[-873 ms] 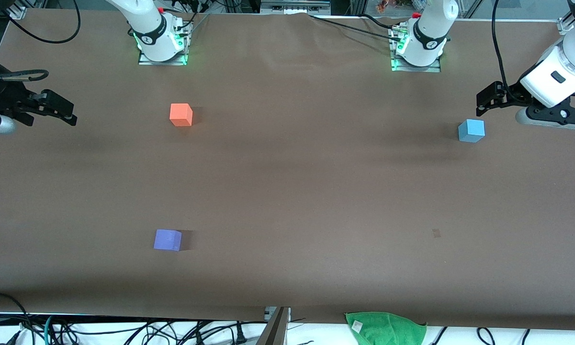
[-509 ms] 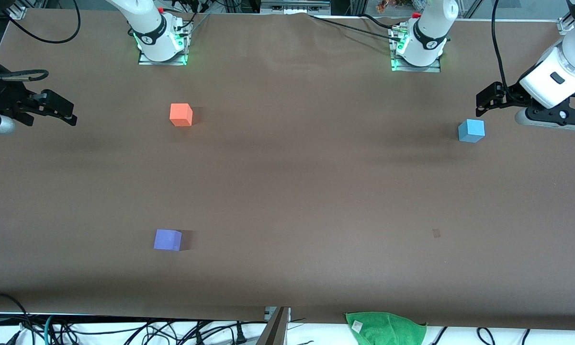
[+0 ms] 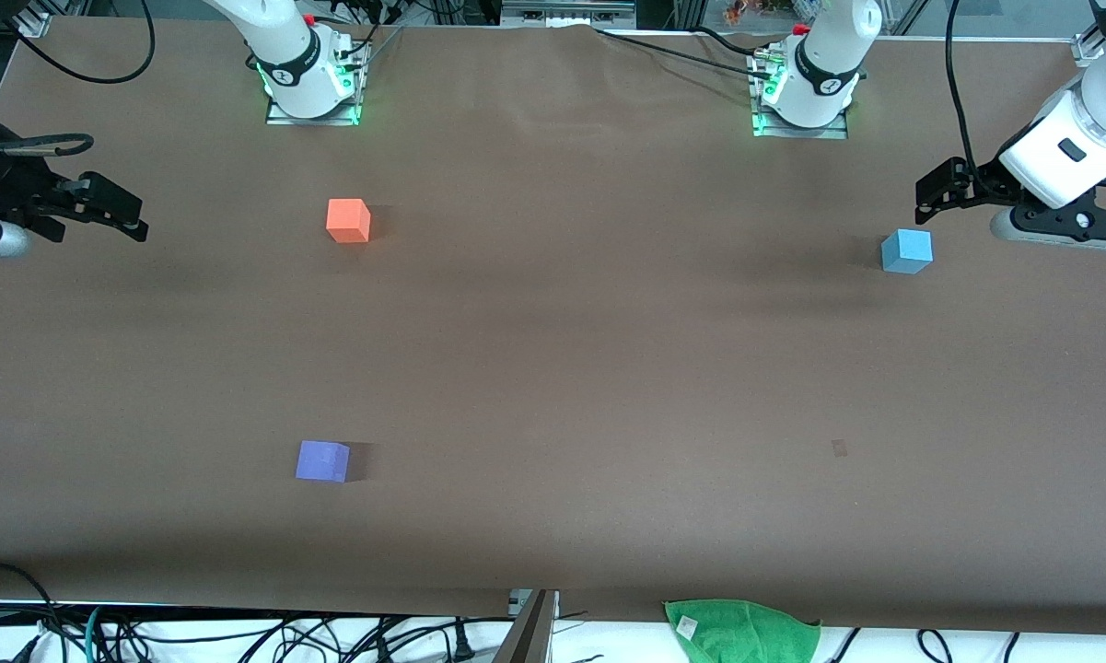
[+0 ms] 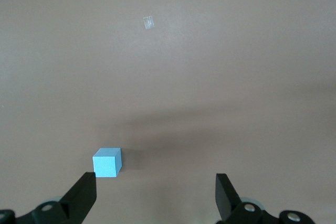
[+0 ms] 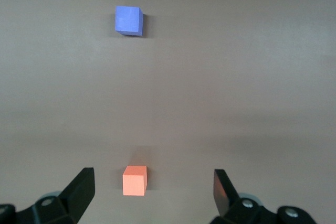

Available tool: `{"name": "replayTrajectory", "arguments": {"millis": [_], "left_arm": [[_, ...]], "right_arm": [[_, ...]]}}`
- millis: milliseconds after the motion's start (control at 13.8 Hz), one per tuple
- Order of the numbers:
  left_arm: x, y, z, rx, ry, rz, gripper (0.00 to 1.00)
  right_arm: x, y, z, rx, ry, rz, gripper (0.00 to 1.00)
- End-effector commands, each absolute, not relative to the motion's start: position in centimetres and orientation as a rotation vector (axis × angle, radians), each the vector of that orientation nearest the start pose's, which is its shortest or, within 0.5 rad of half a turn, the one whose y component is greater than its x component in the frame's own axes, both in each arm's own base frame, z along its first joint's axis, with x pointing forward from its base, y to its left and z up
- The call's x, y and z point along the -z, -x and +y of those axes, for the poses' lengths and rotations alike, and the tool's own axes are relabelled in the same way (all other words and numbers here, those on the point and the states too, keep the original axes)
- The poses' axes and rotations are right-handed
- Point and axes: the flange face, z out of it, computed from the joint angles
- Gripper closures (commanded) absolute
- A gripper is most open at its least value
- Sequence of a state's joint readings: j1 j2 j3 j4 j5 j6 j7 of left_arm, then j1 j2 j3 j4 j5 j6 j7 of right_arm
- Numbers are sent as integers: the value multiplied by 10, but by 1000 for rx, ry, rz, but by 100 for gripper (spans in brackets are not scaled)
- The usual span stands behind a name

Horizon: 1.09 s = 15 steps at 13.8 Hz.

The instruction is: Place blue block between orange and purple blocks

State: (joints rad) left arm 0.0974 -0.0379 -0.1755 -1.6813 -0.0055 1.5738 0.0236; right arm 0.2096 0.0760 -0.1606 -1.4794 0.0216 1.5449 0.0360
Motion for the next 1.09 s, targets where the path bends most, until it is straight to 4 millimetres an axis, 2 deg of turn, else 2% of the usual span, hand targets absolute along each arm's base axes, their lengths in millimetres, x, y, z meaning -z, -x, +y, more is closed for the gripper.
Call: {"name": "replayTrajectory", "arguments": {"millis": [0, 800, 1018], "left_arm": [[-595, -538, -44, -119, 3141, 163, 0], [-589, -533, -46, -209, 3137, 146, 0], [-570, -542, -42, -268, 3138, 151, 0]], "right_arm": [[-626, -573, 34, -19, 3127, -42, 0], [-625, -573, 37, -19, 3127, -47, 0], [-625, -573, 36, -19, 3127, -43, 0]]}}
